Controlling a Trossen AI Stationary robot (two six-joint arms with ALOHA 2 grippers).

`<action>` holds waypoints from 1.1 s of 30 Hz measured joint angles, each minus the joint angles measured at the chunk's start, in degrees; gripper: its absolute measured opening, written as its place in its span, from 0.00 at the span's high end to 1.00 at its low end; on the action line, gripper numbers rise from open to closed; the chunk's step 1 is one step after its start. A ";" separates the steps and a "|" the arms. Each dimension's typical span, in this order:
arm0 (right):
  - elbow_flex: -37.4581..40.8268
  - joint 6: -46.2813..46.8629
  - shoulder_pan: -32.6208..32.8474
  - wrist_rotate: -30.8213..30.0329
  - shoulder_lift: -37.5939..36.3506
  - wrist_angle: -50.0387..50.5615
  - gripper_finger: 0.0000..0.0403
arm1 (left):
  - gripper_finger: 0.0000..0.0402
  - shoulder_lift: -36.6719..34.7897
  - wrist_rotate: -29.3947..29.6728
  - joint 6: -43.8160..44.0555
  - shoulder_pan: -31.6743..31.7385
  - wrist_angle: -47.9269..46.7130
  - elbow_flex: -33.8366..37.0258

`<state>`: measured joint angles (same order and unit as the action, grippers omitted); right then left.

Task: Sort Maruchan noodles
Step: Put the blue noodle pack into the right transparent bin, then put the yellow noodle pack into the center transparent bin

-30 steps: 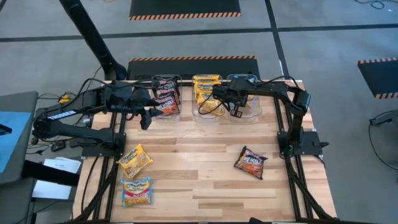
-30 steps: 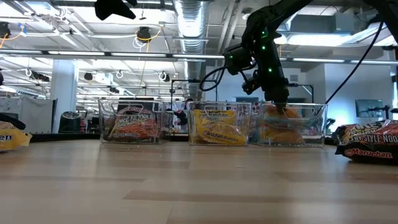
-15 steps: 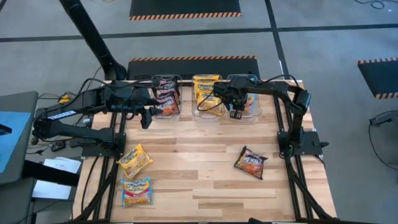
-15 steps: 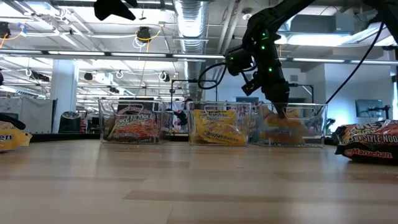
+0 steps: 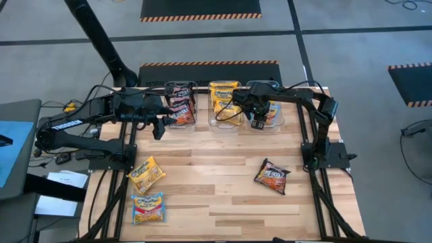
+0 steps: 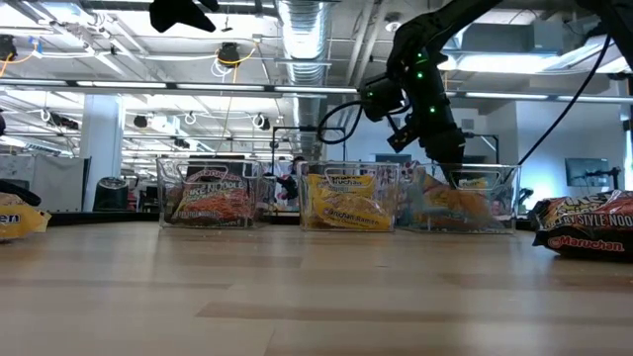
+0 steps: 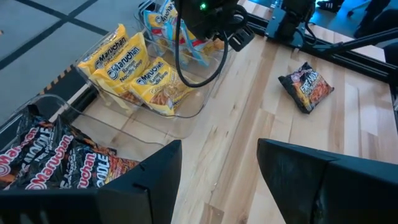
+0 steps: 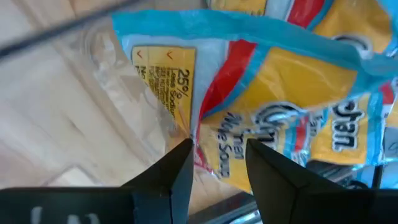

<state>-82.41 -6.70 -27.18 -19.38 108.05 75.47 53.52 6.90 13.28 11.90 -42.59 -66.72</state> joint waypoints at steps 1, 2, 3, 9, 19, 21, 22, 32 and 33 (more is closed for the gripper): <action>-0.02 0.00 0.00 0.00 0.00 0.82 0.58 | 0.51 0.00 0.00 -0.04 0.00 0.00 0.00; -0.02 0.00 0.02 0.00 0.00 1.69 0.58 | 0.51 0.00 0.00 -0.20 0.00 0.00 0.00; -0.02 0.00 0.02 0.01 0.00 2.35 0.58 | 0.51 0.00 0.00 -0.32 0.00 0.00 0.00; -0.02 0.24 0.02 0.70 0.00 3.86 0.58 | 0.51 0.00 0.00 -0.17 0.00 0.00 0.00; -0.67 -0.67 -0.51 11.57 0.00 4.45 0.58 | 0.51 0.00 0.00 -0.02 0.00 0.00 0.00; -2.35 0.36 -0.74 11.52 0.00 5.42 0.58 | 0.51 0.00 0.00 0.06 0.00 0.08 0.00; -3.36 1.01 -0.72 11.42 0.00 6.06 0.58 | 0.51 0.00 0.00 0.31 0.00 0.14 0.00; -17.78 7.57 -0.27 11.30 0.00 11.93 0.58 | 0.51 0.00 -0.03 3.88 0.00 -0.92 0.00; -18.98 8.07 -0.07 11.30 0.00 12.38 0.58 | 0.51 0.00 -0.14 4.74 0.00 -1.38 0.00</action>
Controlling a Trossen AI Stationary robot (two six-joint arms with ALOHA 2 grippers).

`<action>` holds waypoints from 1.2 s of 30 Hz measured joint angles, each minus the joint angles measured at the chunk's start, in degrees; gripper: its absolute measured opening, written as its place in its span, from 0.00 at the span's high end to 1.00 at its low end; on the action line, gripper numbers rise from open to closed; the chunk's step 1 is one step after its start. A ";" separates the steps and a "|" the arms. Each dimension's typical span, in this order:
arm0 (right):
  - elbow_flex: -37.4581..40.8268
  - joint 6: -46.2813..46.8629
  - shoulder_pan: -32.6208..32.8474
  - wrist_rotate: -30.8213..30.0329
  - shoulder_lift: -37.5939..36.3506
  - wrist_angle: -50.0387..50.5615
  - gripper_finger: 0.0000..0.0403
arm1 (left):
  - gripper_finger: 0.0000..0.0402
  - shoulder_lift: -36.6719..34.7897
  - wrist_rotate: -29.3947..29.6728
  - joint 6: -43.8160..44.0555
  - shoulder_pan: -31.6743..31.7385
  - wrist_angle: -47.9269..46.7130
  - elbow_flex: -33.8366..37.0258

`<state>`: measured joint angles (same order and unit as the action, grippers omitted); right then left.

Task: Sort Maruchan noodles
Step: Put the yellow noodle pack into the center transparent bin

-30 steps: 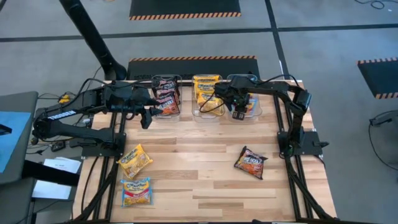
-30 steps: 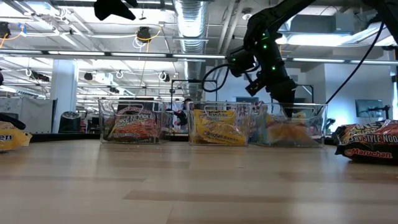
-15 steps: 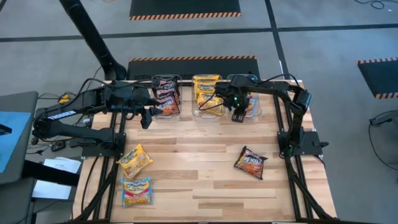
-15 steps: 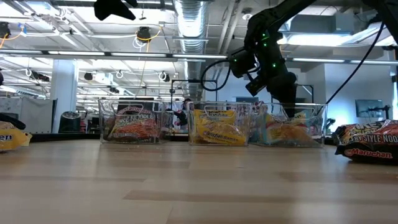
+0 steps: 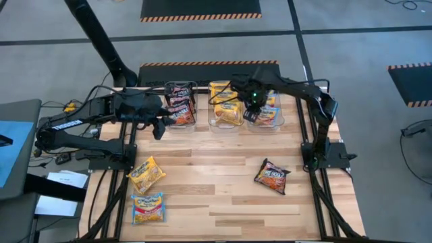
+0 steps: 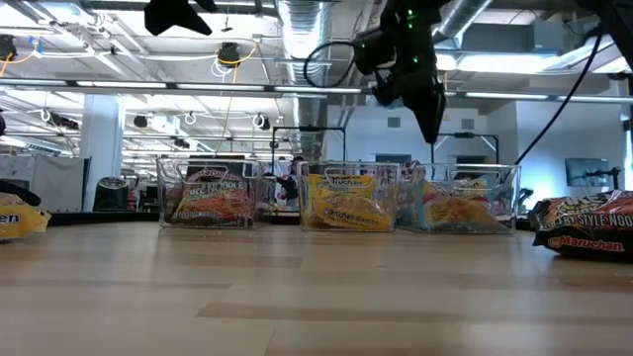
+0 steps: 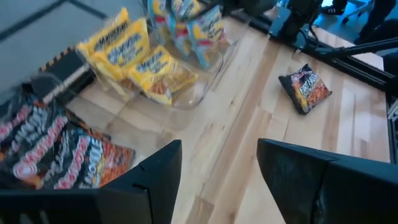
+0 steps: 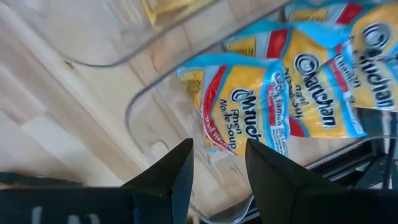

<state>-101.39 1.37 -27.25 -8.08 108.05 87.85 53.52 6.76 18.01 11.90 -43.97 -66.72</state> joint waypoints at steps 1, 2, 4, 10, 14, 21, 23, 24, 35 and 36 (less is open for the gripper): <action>-1.12 0.13 0.27 0.05 0.00 0.45 0.58 | 0.51 0.01 -0.28 0.66 0.00 -0.69 0.00; -2.13 0.14 0.60 0.09 0.00 0.78 0.58 | 0.51 0.02 -0.51 0.70 0.00 -1.49 0.00; -4.04 0.17 1.32 0.15 0.00 1.45 0.58 | 0.51 0.06 -0.73 -0.37 0.00 -3.17 0.00; -7.45 0.17 4.05 0.40 0.00 2.16 0.58 | 0.51 0.07 -4.12 2.36 0.00 -7.69 0.00; -8.65 0.13 5.79 0.48 0.00 2.18 0.58 | 0.51 0.07 -9.91 7.01 -0.04 -14.02 0.00; -8.88 -0.13 7.87 0.50 0.00 2.19 0.58 | 0.51 0.07 -13.89 13.95 -2.35 -26.98 0.00; -8.88 -0.13 8.32 0.50 0.00 2.17 0.58 | 0.51 0.07 -14.02 16.03 -3.83 -29.57 0.00; -8.88 -0.13 8.56 0.50 0.00 2.17 0.58 | 0.51 0.07 -14.00 17.02 -4.73 -30.44 0.00; -8.88 4.65 10.82 0.50 0.00 2.17 0.58 | 0.51 0.04 -12.26 29.38 -16.76 -31.16 4.86; -8.88 5.31 11.19 0.50 0.00 2.17 0.58 | 0.51 0.04 -12.29 30.06 -17.80 -31.13 5.73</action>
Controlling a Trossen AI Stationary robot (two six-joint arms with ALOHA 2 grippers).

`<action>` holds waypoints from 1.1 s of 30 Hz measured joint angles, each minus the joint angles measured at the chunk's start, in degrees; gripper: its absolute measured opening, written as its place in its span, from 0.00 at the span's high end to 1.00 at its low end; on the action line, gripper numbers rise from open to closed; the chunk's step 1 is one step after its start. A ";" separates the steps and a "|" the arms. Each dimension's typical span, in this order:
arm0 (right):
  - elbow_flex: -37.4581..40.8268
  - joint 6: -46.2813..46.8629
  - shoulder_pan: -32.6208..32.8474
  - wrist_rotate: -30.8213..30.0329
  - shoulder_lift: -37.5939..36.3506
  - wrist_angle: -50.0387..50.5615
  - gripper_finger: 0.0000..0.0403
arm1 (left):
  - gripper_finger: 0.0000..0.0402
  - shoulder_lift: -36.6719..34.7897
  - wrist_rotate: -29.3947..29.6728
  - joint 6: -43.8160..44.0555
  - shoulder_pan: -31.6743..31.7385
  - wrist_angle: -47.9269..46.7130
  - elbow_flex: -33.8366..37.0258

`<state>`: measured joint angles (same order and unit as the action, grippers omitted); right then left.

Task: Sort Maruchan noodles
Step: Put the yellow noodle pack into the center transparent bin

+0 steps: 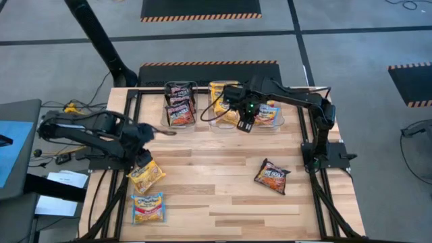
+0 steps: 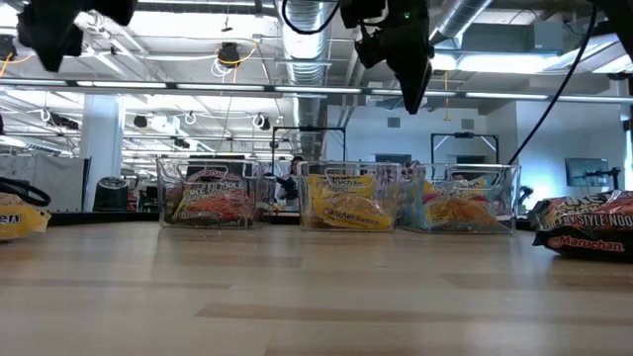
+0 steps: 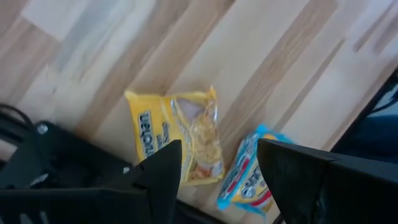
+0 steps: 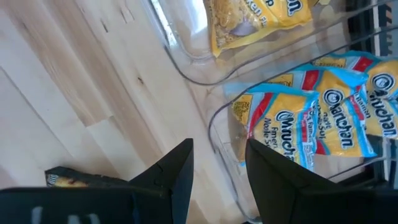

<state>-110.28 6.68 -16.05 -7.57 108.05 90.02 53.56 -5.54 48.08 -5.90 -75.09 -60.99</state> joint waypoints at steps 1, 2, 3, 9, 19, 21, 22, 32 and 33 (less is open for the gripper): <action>0.00 0.70 0.42 0.00 0.00 0.01 0.58 | 0.51 0.00 0.09 0.60 -0.94 -0.04 0.81; 0.00 1.27 0.85 0.02 0.00 0.00 0.58 | 0.51 0.00 0.29 1.19 -1.90 -0.02 1.54; 0.00 2.05 1.34 0.04 0.00 0.00 0.58 | 0.51 0.00 0.38 2.00 -2.83 -0.06 2.10; 0.00 5.89 5.09 0.24 0.00 0.00 0.58 | 0.51 -0.02 2.73 8.62 -8.92 0.58 4.40; 0.00 13.61 12.12 0.31 0.00 0.00 0.58 | 0.51 0.02 7.01 18.98 -18.19 6.79 11.51; 0.00 14.82 13.43 0.31 0.00 0.00 0.58 | 0.51 0.00 7.04 20.36 -19.66 8.73 13.44; 0.00 15.64 14.05 0.31 0.00 -0.02 0.58 | 0.51 0.02 7.02 21.06 -20.27 10.07 14.49; 0.00 17.48 19.12 0.31 0.00 -0.97 0.58 | 0.51 0.07 6.32 26.41 -25.08 23.67 22.25; 0.00 17.51 19.49 0.31 0.00 -1.09 0.58 | 0.51 0.07 6.44 27.31 -25.48 23.91 22.87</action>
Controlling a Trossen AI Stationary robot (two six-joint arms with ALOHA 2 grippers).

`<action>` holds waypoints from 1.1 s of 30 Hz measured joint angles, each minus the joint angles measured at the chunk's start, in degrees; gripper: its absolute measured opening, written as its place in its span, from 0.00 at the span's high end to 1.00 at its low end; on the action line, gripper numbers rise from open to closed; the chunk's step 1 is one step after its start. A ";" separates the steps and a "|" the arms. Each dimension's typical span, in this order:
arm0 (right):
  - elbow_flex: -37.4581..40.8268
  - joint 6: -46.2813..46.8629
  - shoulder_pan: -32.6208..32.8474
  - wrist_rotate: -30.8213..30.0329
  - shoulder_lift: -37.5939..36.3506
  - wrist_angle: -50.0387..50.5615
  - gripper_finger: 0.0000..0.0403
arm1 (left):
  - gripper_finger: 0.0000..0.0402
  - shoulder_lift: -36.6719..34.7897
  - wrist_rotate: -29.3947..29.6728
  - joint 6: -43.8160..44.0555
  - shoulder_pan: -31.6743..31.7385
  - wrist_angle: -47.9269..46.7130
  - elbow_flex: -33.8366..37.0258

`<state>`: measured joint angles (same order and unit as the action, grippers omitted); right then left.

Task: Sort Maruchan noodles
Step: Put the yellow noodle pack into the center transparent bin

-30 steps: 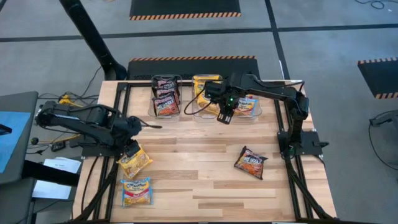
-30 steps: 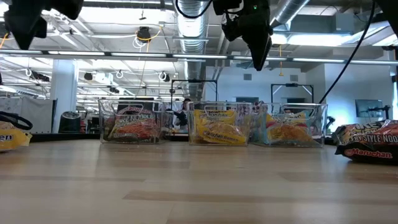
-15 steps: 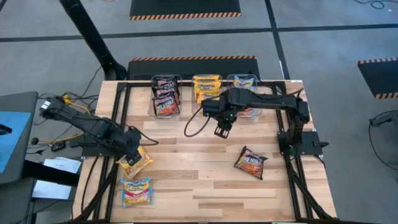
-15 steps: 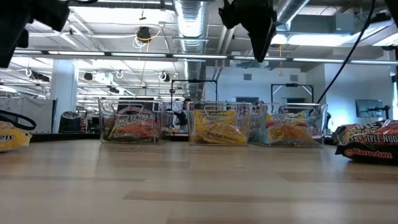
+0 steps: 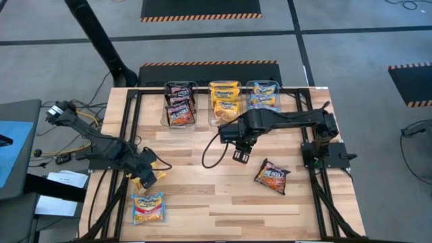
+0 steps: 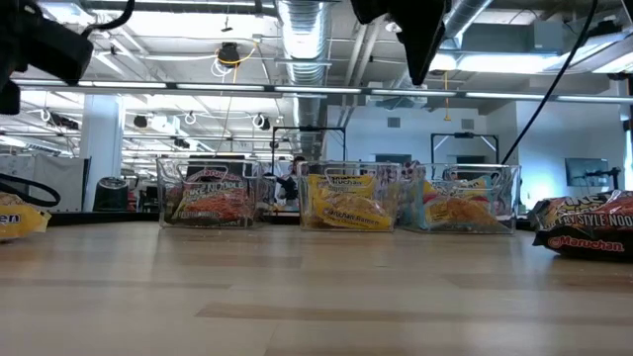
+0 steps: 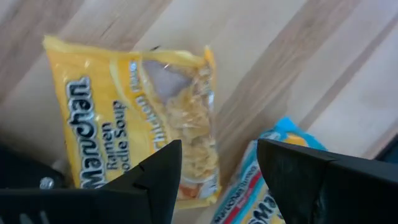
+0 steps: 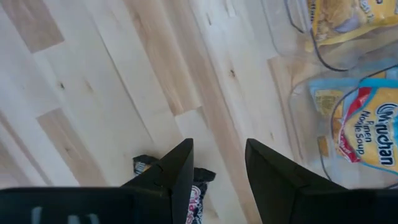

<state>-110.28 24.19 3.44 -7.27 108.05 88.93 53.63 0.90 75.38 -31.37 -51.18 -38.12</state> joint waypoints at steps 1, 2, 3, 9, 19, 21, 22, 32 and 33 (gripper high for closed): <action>0.00 0.29 0.32 0.00 0.00 -0.06 0.58 | 0.51 0.02 0.28 0.75 -0.36 0.03 0.41; 0.00 1.02 0.62 -0.02 0.00 -0.14 0.58 | 0.51 0.10 0.95 1.41 -0.87 0.18 0.68; 0.00 1.71 0.87 -0.03 0.00 -0.27 0.58 | 0.51 0.36 2.01 2.13 -1.37 0.50 0.82; 0.00 2.81 1.96 -0.07 0.00 -1.03 0.58 | 0.51 3.53 3.94 4.95 -4.50 2.54 0.86; 0.00 2.92 2.17 -0.11 0.00 -1.49 0.58 | 0.51 12.91 2.89 9.41 -7.91 3.26 0.86; 0.00 2.97 2.17 -0.11 0.00 -1.61 0.58 | 0.51 14.34 2.83 9.78 -8.23 3.46 0.86; 0.00 2.97 2.17 -0.11 0.00 -1.64 0.58 | 0.51 15.02 2.77 9.78 -8.30 3.75 0.86; 0.00 2.94 2.17 -0.11 0.00 -2.73 0.58 | 0.51 21.87 2.57 11.00 -8.33 5.00 0.29; 0.00 2.94 2.17 -0.12 0.00 -2.73 0.58 | 0.51 22.26 2.69 11.16 -8.33 4.98 0.24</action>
<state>-110.28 27.13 5.61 -7.38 108.05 86.19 75.88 3.60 86.54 -39.70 -46.20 -37.88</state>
